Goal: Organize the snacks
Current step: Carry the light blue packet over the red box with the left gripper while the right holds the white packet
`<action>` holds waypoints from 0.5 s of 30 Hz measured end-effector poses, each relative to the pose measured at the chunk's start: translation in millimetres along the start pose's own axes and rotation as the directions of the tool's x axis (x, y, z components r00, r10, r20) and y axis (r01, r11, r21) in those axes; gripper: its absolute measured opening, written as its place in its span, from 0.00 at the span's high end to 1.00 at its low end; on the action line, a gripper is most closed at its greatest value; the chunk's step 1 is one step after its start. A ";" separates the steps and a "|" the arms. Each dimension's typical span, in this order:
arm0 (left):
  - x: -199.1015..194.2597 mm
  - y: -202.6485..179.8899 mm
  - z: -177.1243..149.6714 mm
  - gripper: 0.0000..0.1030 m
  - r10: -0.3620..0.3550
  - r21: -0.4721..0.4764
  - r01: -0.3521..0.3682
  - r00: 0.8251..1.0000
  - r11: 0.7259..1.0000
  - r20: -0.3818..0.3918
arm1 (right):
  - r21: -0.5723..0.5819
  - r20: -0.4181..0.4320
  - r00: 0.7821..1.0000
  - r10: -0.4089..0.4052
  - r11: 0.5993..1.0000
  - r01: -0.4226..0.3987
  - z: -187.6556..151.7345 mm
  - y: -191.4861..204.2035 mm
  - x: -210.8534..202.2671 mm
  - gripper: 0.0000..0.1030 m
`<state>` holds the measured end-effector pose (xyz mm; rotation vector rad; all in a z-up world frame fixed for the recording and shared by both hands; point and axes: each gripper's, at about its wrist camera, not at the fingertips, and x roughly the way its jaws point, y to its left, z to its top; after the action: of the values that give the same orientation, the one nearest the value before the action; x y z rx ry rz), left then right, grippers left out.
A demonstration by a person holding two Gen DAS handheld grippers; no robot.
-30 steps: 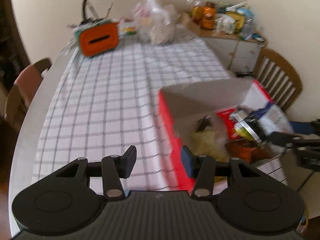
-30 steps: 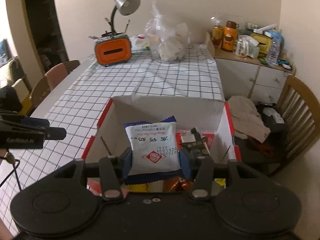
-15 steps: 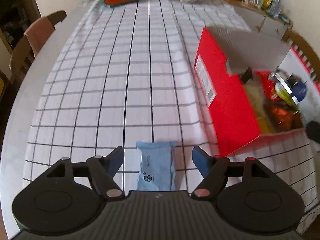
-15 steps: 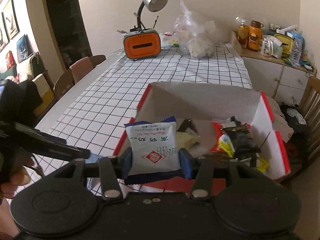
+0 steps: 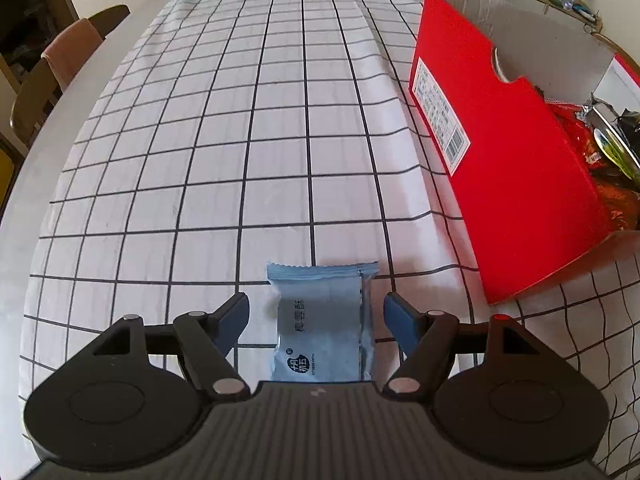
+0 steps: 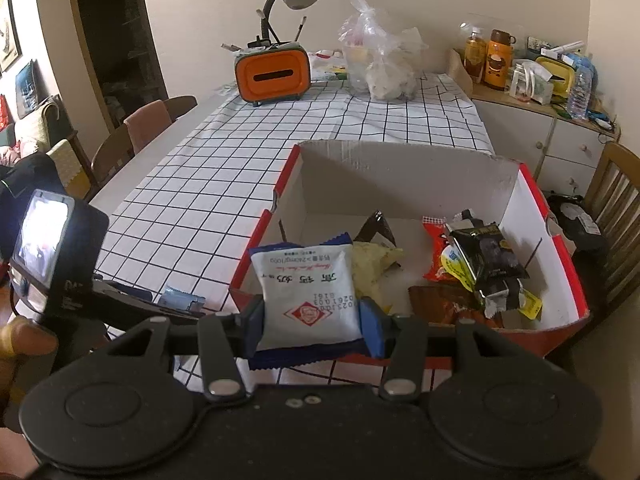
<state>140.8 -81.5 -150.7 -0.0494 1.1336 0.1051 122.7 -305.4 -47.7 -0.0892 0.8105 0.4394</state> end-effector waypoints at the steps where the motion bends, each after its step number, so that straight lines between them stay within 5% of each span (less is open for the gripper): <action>1: 1.0 -0.3 -0.3 0.34 -0.010 0.001 0.010 1.000 1.000 -0.006 | 0.002 0.001 1.000 -0.001 1.000 0.001 0.0 -0.2 -0.2 0.53; 6: 2.2 -1.9 -1.3 0.54 -0.026 0.012 0.026 1.000 1.000 -0.002 | 0.012 0.000 1.000 -0.007 1.000 0.007 0.0 -1.3 0.9 0.53; 15: -10.0 1.3 -3.2 0.54 -0.038 0.005 0.038 0.999 0.999 0.000 | 0.014 0.005 1.000 0.003 1.000 -0.003 1.8 -2.7 2.1 0.53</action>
<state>133.6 -81.1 -142.9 -0.0664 1.1327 0.0684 126.3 -306.7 -48.2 -0.0738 0.8090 0.4362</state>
